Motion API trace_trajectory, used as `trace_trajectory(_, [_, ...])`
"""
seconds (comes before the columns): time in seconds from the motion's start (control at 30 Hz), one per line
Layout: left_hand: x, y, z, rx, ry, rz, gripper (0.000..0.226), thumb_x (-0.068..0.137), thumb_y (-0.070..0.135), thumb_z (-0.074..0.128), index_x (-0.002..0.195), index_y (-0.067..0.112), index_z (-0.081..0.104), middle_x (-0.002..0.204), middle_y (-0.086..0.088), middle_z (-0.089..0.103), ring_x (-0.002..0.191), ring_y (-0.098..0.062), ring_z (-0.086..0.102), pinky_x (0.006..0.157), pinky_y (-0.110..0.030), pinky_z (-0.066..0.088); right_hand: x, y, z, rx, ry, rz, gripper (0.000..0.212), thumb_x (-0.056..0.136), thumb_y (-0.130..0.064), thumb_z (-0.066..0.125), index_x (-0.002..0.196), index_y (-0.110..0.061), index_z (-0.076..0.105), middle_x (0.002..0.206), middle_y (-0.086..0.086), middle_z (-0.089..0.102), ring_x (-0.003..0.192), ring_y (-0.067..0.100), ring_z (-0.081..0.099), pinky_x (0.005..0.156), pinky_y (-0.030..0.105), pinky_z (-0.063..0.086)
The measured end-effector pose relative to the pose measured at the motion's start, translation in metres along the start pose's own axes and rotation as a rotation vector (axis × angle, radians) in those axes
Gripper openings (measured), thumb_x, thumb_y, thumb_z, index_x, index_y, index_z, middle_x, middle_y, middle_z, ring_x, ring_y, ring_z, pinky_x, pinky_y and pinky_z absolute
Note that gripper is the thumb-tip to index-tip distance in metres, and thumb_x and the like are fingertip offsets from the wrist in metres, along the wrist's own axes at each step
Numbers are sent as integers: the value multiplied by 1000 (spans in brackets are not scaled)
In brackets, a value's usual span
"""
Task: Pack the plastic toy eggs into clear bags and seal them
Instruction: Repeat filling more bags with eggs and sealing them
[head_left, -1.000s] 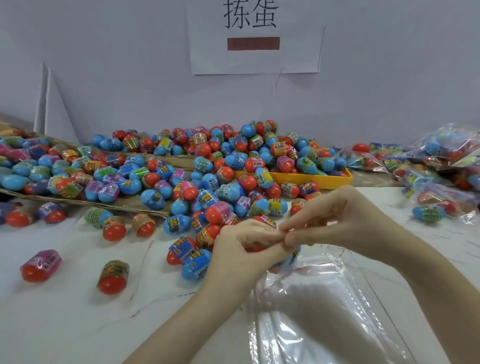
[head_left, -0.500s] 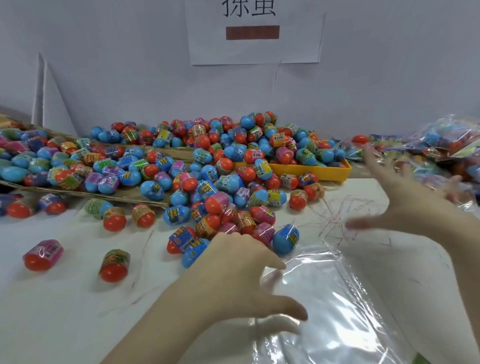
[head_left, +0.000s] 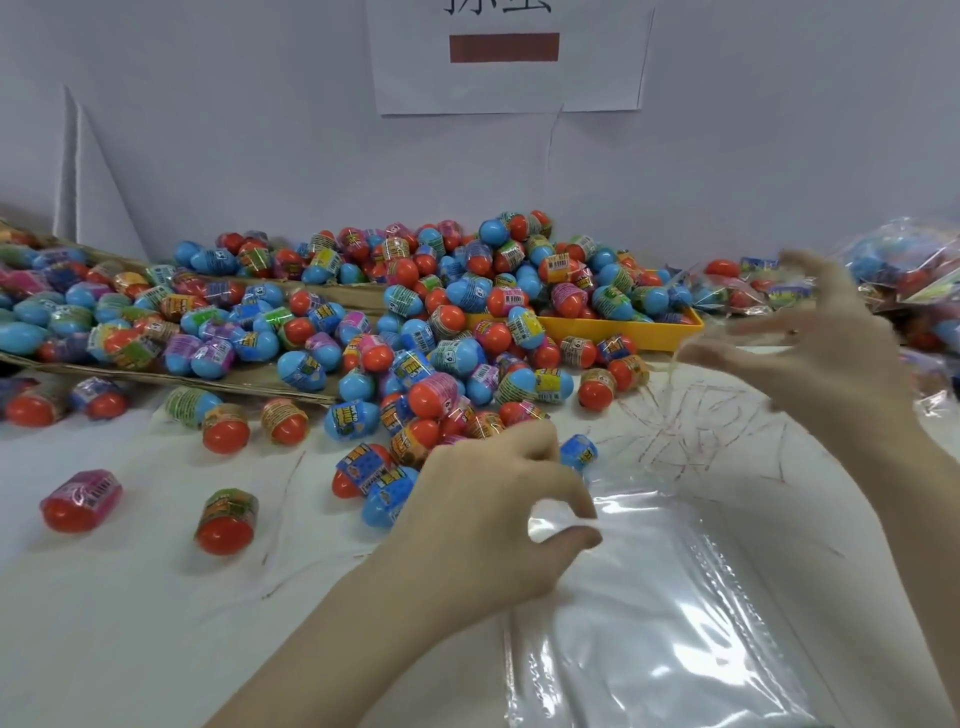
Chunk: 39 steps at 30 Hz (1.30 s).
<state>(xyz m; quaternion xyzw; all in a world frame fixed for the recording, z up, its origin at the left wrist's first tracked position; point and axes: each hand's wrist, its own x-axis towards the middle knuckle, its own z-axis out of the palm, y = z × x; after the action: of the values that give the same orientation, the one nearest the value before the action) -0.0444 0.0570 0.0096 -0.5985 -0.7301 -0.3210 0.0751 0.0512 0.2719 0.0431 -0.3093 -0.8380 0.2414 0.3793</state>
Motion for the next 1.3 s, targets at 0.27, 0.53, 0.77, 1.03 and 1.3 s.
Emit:
trace_trajectory(0.27, [6, -2, -1, -101, 338, -44, 15, 65, 32, 72, 74, 20, 76, 80, 9, 39, 75, -9, 42, 57, -26, 43, 9, 19, -5, -434, -436, 177, 104, 69, 9, 68, 147, -28, 9, 155, 8, -4, 139, 31, 13, 108, 45, 24])
trace_trajectory(0.53, [5, -7, 1, -122, 439, -82, 9, 69, 24, 72, 76, 18, 74, 110, 3, 43, 103, 13, 38, 92, -2, 31, 0, -5, -2, -137, 298, -118, 59, 90, -55, 43, 68, -4, 64, 62, 12, 62, 61, 33, 57, 59, 33, 39])
trace_trajectory(0.77, [7, 0, -4, -315, 446, -136, 26, 70, 3, 76, 87, 21, 69, 109, 5, 42, 75, -1, 61, 69, -6, 48, -13, -42, 7, 726, -638, -18, 75, 49, -76, 59, 102, -23, 65, 90, 1, 73, 72, 18, 70, 61, 20, 53])
trace_trajectory(1.03, [14, 1, -16, -793, 466, -465, 59, 52, 34, 74, 103, 40, 46, 104, 19, 57, 70, -1, 66, 65, -12, 52, -22, -53, 10, 712, -726, -35, 28, 48, -19, 74, 73, -6, 74, 74, 10, 73, 61, 20, 69, 56, 21, 55])
trace_trajectory(1.3, [12, 2, -18, -1046, 132, -538, 29, 58, 37, 65, 78, 18, 76, 72, -1, 73, 62, -15, 68, 52, -19, 54, -30, -63, 16, 823, -655, 36, 26, 39, -23, 77, 58, -6, 72, 59, 12, 68, 48, 16, 62, 46, 18, 50])
